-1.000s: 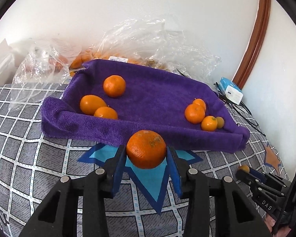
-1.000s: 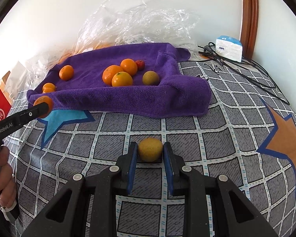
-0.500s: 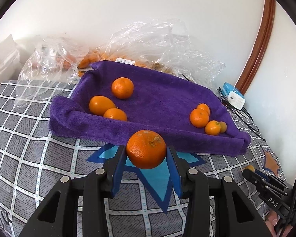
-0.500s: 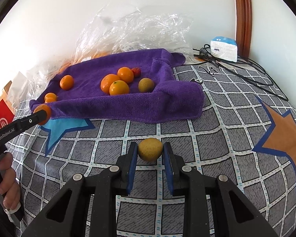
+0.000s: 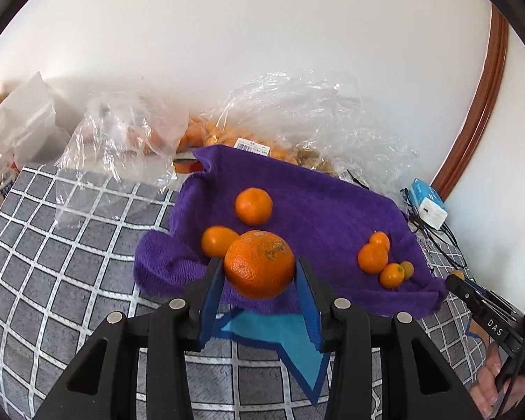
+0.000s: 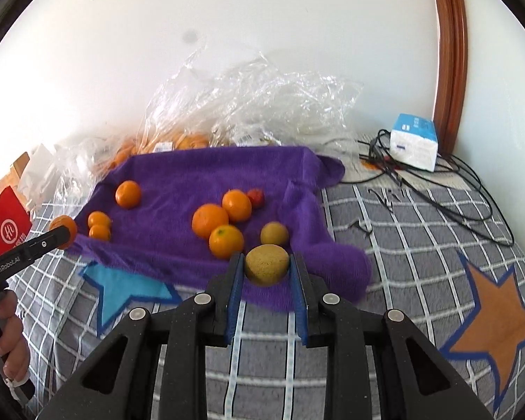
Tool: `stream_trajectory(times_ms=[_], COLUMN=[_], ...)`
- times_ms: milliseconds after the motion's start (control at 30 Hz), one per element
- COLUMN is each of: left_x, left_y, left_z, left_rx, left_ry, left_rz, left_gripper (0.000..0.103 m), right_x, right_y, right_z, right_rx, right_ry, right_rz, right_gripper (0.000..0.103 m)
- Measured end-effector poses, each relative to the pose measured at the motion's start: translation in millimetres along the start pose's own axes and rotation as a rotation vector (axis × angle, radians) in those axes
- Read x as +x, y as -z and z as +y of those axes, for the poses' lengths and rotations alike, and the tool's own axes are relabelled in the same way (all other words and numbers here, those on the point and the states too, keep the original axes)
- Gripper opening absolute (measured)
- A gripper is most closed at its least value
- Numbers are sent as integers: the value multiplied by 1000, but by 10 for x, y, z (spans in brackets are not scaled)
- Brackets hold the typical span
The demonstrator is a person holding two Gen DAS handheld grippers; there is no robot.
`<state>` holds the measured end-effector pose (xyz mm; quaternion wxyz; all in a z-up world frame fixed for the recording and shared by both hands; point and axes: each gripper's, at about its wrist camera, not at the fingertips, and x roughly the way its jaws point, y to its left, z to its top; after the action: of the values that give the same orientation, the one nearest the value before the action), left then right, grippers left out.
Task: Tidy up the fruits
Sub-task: 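Carry the yellow-green fruit in the right tool while the left tool carries its orange over the towel, then open the right tool to release the yellow-green fruit while the left tool releases its orange onto the towel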
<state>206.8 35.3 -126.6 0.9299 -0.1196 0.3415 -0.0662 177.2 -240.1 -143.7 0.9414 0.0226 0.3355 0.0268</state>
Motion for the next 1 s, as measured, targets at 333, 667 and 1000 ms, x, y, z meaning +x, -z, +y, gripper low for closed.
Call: stream_trajectory(times_ms=[333, 667, 1000], left_x=[365, 791, 915], left_y=[-382, -407, -355], left_z=[111, 53, -32], left_rx=[-44, -8, 46], left_ry=[1, -29, -59], left_rz=[38, 120, 127], left_gripper=[39, 39, 39], right_x=[543, 954, 1101], right_y=[-428, -426, -374], right_z=[54, 50, 88], right_rx=[-45, -65, -101], right_ry=[-4, 22, 45], right_rz=[36, 106, 132], right_gripper=[26, 26, 26])
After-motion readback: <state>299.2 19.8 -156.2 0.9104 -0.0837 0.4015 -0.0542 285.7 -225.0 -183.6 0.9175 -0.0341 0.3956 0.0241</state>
